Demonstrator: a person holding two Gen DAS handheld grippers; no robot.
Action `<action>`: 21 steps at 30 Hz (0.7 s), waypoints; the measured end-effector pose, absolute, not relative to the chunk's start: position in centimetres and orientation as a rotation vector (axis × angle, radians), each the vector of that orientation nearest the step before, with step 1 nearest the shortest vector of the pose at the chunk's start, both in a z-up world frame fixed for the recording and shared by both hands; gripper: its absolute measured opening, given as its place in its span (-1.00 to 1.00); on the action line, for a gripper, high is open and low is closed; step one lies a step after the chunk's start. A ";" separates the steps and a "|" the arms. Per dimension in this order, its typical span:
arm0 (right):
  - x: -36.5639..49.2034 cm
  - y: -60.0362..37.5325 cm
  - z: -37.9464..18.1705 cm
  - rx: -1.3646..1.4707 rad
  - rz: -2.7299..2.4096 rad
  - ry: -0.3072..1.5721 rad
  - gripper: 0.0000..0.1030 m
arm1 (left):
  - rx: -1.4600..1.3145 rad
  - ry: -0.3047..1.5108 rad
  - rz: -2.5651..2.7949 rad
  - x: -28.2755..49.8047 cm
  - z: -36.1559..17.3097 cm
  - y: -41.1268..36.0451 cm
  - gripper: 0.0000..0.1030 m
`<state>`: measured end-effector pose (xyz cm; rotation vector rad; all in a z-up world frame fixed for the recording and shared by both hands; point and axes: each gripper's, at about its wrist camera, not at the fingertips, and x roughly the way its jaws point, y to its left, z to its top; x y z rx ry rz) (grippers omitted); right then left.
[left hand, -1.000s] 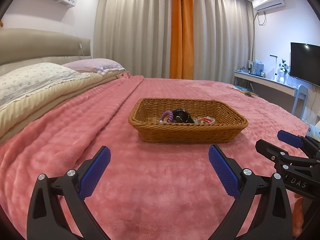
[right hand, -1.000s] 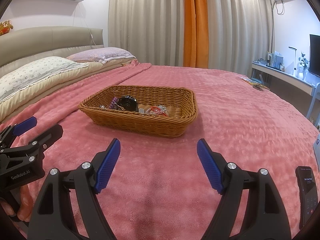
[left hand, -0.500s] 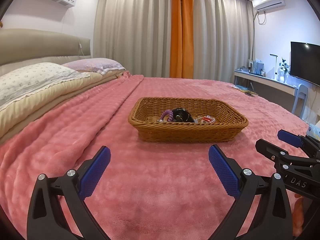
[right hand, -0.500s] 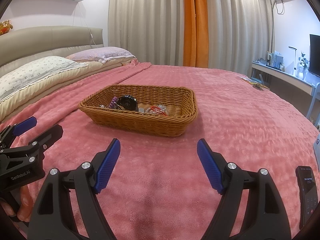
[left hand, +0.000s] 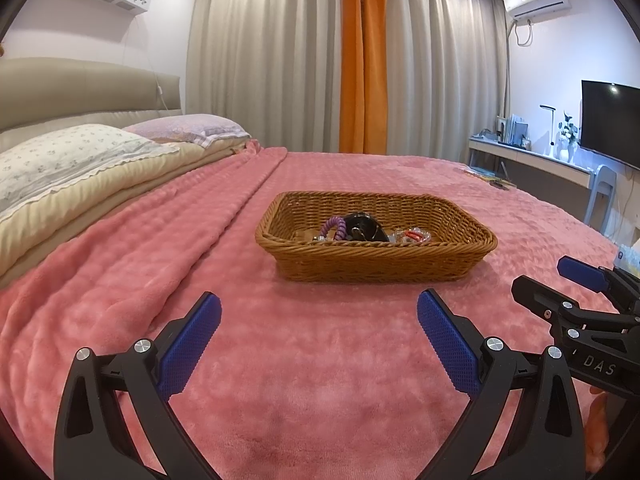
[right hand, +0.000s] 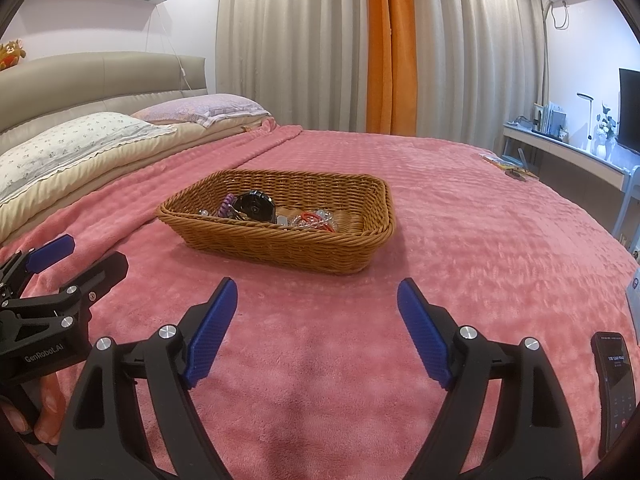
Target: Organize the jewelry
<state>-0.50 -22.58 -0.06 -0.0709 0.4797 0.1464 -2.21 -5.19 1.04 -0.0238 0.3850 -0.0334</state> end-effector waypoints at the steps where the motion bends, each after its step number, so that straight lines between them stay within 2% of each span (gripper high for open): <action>1: -0.5 -22.6 -0.1 -0.071 0.146 0.480 0.52 | -0.023 0.385 -0.033 -2.3 1.0 -5.2 0.85; 21: -0.5 -22.7 -0.1 -0.069 0.148 0.485 0.52 | -0.011 0.381 -0.033 -2.5 0.8 -5.1 0.85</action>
